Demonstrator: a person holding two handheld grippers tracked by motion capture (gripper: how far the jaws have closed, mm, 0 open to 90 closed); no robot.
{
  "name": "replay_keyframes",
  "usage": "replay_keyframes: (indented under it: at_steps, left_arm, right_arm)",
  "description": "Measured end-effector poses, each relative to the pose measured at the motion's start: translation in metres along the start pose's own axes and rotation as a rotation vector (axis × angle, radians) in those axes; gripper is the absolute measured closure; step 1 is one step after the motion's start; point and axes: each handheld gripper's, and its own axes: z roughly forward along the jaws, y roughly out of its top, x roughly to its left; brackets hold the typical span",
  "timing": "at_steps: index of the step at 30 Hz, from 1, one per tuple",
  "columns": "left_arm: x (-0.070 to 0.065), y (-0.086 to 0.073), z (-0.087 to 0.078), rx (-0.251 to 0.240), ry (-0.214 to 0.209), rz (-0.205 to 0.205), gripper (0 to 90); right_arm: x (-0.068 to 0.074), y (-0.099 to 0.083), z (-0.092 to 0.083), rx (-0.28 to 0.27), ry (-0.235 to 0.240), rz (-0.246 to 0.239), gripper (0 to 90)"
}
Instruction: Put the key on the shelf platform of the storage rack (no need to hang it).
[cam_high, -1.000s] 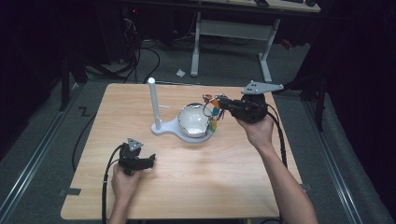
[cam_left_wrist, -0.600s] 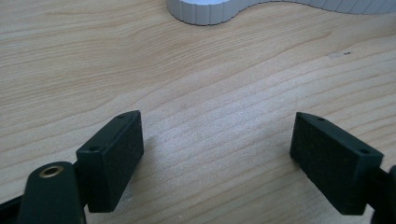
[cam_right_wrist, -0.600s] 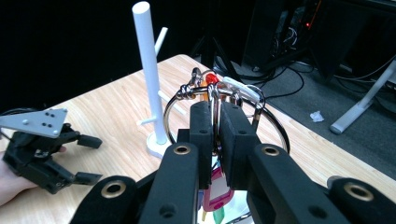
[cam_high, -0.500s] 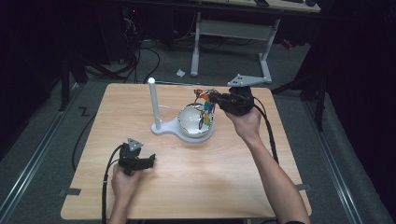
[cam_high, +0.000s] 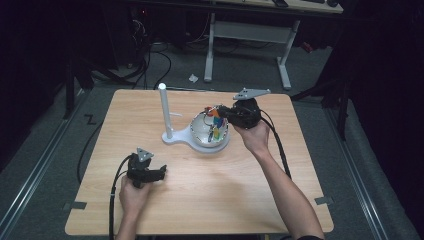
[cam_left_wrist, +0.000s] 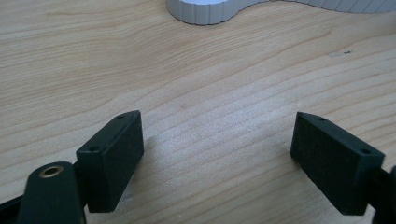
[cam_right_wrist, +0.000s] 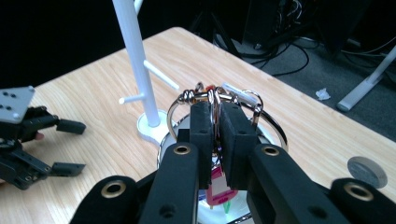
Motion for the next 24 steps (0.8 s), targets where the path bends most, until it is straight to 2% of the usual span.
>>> replay_keyframes:
  at_steps: [6,13,24]
  left_arm:
    - [0.0,0.0,0.0,0.003,0.0,-0.007,17.6]
    - [0.0,0.0,0.0,0.004,-0.003,-0.005,17.6]
    - [0.0,0.0,0.0,0.005,-0.003,-0.008,17.7]
  right_arm:
    - [0.0,-0.009,0.008,0.016,0.003,0.007,85.0]
    - [0.0,-0.016,0.02,0.063,-0.006,-0.008,86.9]
    - [-0.003,-0.025,0.037,0.085,-0.022,0.019,86.9]
